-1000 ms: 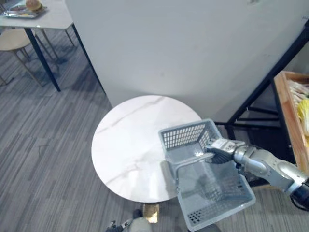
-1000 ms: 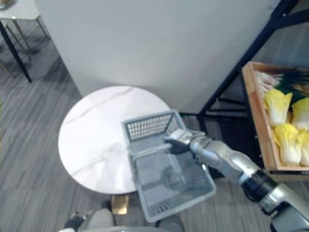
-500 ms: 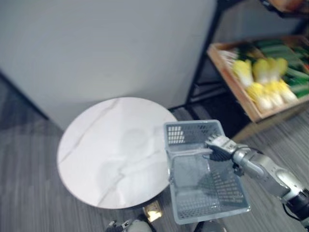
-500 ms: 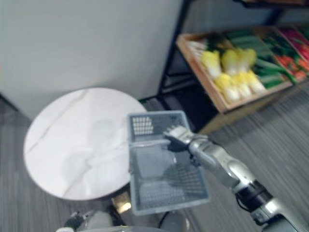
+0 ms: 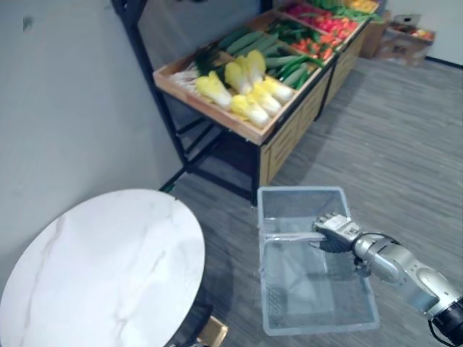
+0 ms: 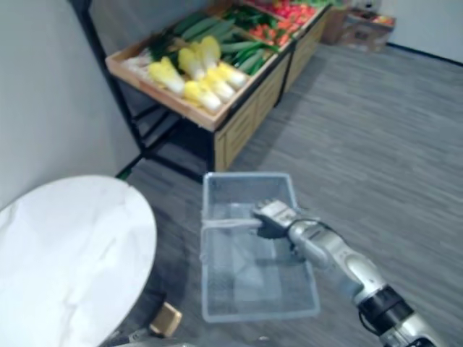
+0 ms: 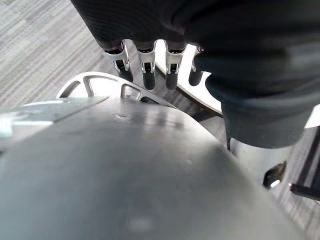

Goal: Pick vegetable in the basket

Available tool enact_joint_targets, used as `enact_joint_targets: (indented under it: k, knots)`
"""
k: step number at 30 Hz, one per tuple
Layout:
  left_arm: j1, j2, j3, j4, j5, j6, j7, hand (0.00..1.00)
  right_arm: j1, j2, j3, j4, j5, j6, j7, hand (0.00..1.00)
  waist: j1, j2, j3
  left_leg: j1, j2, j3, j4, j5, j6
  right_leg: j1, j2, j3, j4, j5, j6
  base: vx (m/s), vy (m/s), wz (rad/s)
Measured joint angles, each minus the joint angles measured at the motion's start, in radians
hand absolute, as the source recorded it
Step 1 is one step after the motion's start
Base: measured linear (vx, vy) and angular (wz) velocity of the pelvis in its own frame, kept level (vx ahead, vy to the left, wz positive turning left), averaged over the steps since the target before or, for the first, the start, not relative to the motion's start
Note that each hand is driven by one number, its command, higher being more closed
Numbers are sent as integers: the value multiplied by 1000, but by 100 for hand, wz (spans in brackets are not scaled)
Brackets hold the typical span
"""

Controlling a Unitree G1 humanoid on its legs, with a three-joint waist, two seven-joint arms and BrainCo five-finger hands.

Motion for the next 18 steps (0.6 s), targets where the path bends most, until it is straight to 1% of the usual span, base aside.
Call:
enact_joint_targets:
  k: [1, 2, 3, 4, 5, 6, 7, 8, 9, 10, 12, 13, 14, 16, 18]
  knots:
    - [7, 0, 6, -8, -4, -4, 2, 0, 0, 3, -3, 0, 0, 0, 0, 100, 2, 1, 0, -12, 3, -84, 35, 22, 0, 1, -2, 29, -2, -2, -2, -87, -71, -116]
    - [19, -5, 24, -21, -6, -7, 4, 0, 1, 17, -8, -1, 1, 0, -1, 100, 9, -11, 5, -74, -30, -285, 90, -5, -30, -1, -18, 100, -13, -6, -10, -49, 52, -139]
    - [12, -14, 28, -21, -12, -9, 6, 0, 1, 19, -13, 1, 2, 3, -2, 100, 10, -6, 4, -111, -139, -488, 66, -143, -86, -21, -38, 174, -29, -6, -10, -61, 145, -149]
    - [14, -21, 29, -23, -16, -11, 7, 0, 1, 19, -14, 2, 3, 4, -2, 100, 16, 0, 7, -120, -195, -578, 34, -188, -87, -37, -41, 207, -33, -6, -9, -53, 191, -164]
    - [17, -33, 30, -21, -24, -19, 8, 0, 2, 28, -8, 12, 4, 4, -2, 100, 25, 16, 12, -117, -272, -701, -58, -228, -88, -60, -31, 270, -33, -2, -3, -71, 207, -144]
    - [19, -43, 28, -18, -24, -21, 6, 0, 6, 30, -4, 14, 5, 4, -2, 100, 25, 30, 14, -110, -308, -768, -128, -230, -85, -69, -14, 306, -31, 3, 6, -52, 215, -157]
    - [27, -41, 27, -19, -23, -24, 4, 0, 8, 49, 10, 14, 6, 4, -2, 100, 28, 32, 15, -64, -334, -826, -198, -252, -102, -83, 2, 355, -31, 9, 19, -29, 198, -110]
    - [27, -35, 26, -19, -22, -26, 2, 0, 8, 60, 14, 11, 6, 1, -2, 100, 30, 27, 13, -47, -345, -849, -218, -258, -110, -90, 4, 374, -40, 14, 28, -11, 127, -91]
    - [23, -29, 20, -19, -20, -28, -1, 0, 8, 62, 15, 4, 14, -8, -2, 100, 22, 9, 14, -49, -355, -863, -232, -276, -115, -94, 0, 388, -66, 28, 48, -28, 116, -57]
    - [13, -16, 19, -17, -14, -32, -1, 0, 8, 62, 14, 4, 24, -12, -2, 100, 25, -6, 20, -55, -359, -841, -234, -283, -109, -105, -5, 407, -86, 55, 64, -55, 104, -43]
    - [13, -11, 19, -16, 7, -34, -1, 0, 8, 65, 14, 2, 26, -24, -2, 100, 28, -8, 20, -54, -360, -822, -230, -291, -103, -111, -6, 426, -95, 65, 69, -62, 65, -28]
    - [18, -21, 19, -14, 12, -35, 0, 0, 10, 64, 14, -2, 47, -34, -2, 100, 28, -3, 23, -45, -358, -812, -231, -309, -105, -115, -4, 439, -95, 70, 76, -52, 31, -27]
    - [17, -25, 20, -14, 17, -36, 0, 0, 10, 64, 14, -2, 49, -37, -2, 100, 28, 3, 25, -45, -358, -808, -232, -311, -105, -122, -2, 448, -95, 72, 79, -76, 20, -36]
    - [14, -39, 16, -15, 33, -37, 0, 0, 17, 64, 14, -2, 68, -45, -2, 100, 29, 31, 26, -49, -358, -792, -249, -309, -103, -147, -1, 470, -99, 86, 82, -32, -7, -31]
    - [14, -44, 5, -15, 42, -37, 0, 0, 42, 64, 12, -2, 86, -42, -2, 100, 28, 37, 29, -49, -360, -792, -259, -307, -101, -155, 0, 475, -103, 89, 85, 26, -7, -13]
